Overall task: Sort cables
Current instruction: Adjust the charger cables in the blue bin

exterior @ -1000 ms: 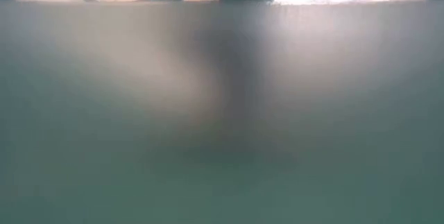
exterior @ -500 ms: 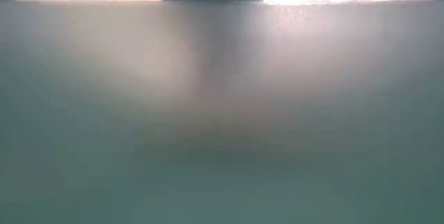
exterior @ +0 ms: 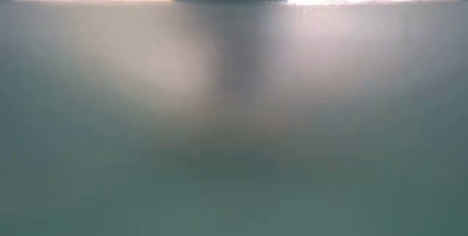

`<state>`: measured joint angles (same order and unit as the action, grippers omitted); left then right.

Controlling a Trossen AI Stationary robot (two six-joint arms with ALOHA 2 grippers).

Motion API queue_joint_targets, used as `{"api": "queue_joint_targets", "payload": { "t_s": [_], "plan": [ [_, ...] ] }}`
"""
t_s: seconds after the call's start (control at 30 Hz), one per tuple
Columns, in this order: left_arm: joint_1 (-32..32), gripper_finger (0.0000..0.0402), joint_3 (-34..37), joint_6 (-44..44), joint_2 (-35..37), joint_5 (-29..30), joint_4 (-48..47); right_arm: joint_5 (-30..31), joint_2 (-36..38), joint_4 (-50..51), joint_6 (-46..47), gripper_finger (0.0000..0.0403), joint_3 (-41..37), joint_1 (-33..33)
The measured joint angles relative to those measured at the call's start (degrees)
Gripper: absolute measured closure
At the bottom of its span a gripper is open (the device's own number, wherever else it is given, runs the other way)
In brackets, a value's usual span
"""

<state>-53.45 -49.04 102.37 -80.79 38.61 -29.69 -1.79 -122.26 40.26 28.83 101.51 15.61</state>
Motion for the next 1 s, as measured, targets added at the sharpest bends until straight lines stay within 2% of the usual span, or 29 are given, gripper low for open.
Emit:
{"api": "queue_joint_targets", "payload": {
  "t_s": [0.53, 0.8, 1.0],
  "plan": [
    [0.0, 0.0401, 0.0, -0.13, 0.0, -0.09, 0.02, -1.52, -0.02, -3.2, 2.68, 0.0403, -5.14, 1.73],
    [0.0, 0.0401, 0.0, -0.31, 0.02, -0.16, -0.01, -4.45, 0.09, -7.04, 4.98, 0.0403, -5.46, 1.78],
    [0.0, 0.0401, 0.0, -0.67, 0.02, -0.22, -0.08, -4.02, 1.05, -8.93, 5.13, 0.0403, -5.38, 2.15]
  ]
}}
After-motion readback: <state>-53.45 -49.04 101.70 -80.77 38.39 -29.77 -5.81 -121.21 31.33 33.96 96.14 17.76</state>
